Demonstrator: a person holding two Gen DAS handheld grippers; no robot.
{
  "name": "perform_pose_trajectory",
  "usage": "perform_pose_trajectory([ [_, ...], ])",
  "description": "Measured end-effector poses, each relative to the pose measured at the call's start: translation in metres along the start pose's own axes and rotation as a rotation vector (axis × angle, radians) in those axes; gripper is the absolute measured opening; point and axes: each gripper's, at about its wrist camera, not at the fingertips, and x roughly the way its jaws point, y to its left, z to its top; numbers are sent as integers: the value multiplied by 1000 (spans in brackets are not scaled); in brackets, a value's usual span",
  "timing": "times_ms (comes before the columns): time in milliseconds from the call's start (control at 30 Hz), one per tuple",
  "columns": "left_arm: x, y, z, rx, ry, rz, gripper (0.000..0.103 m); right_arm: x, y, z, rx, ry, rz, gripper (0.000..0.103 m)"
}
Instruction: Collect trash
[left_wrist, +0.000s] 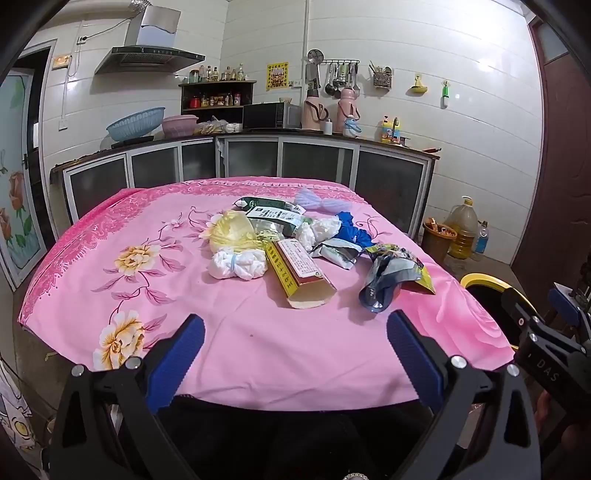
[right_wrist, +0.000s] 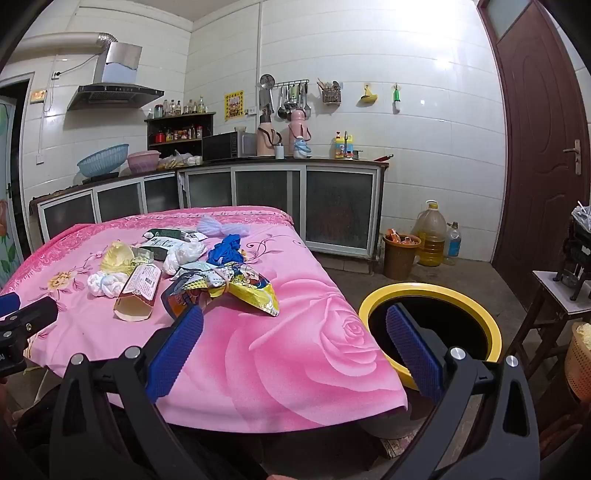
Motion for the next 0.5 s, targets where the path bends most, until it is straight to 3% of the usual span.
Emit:
perform_pose_trajectory([
  [500,0,0,-1,0,-2,-1,95,0,1,0,-3,4,-3,95],
])
